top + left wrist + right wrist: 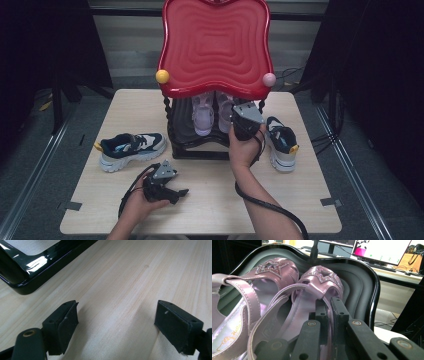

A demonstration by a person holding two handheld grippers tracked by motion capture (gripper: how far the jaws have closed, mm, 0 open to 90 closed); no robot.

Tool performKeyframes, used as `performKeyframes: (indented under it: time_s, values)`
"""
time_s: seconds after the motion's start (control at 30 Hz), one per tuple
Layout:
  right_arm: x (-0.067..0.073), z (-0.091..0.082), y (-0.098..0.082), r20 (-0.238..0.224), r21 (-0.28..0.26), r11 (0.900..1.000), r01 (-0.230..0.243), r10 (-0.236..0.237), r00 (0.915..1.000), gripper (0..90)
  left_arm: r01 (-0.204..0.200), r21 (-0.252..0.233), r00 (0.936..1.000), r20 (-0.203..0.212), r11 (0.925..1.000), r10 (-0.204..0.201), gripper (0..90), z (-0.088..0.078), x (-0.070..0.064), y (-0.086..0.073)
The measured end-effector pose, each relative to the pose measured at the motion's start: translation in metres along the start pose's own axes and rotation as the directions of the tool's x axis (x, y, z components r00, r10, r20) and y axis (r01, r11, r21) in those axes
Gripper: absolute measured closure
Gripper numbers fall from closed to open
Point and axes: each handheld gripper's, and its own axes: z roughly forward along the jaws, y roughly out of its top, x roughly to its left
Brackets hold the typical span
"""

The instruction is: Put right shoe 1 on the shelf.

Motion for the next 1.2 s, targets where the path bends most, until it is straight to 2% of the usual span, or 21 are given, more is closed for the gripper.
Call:
performKeyframes:
  time_s: [0.23, 0.3, 0.5, 0.9, 1.2]
  values:
    - [0.003, 0.001, -0.002, 0.003, -0.001, 1.0, 0.008, -0.008, 1.0, 84.7, 0.001, -0.001, 1.0, 0.0, 1.0, -0.001, 18.1, 0.0, 0.0, 0.0]
    - [0.005, 0.001, -0.003, -0.007, 0.003, 1.0, 0.021, -0.021, 0.9998, 84.6, 0.0, 0.0, 1.0, 0.0, 1.0, 0.0, 18.1, 0.0, 0.0, 0.0]
    - [0.009, 0.001, -0.007, -0.021, 0.005, 1.0, 0.015, -0.015, 0.9997, 84.5, 0.001, -0.001, 1.0, 0.0, 1.0, -0.001, 18.1, 0.0, 0.0, 0.0]
    - [0.014, 0.0, -0.009, -0.041, 0.017, 0.998, 0.065, -0.064, 0.9971, 84.1, 0.0, 0.0, 1.0, 0.0, 1.0, 0.0, 18.0, 0.0, 0.0, 0.0]
    - [0.013, -0.001, -0.013, -0.051, 0.023, 0.998, 0.067, -0.065, 0.9965, 83.5, 0.002, -0.001, 1.0, 0.0, 1.0, -0.002, 18.0, 0.0, 0.0, 0.0]
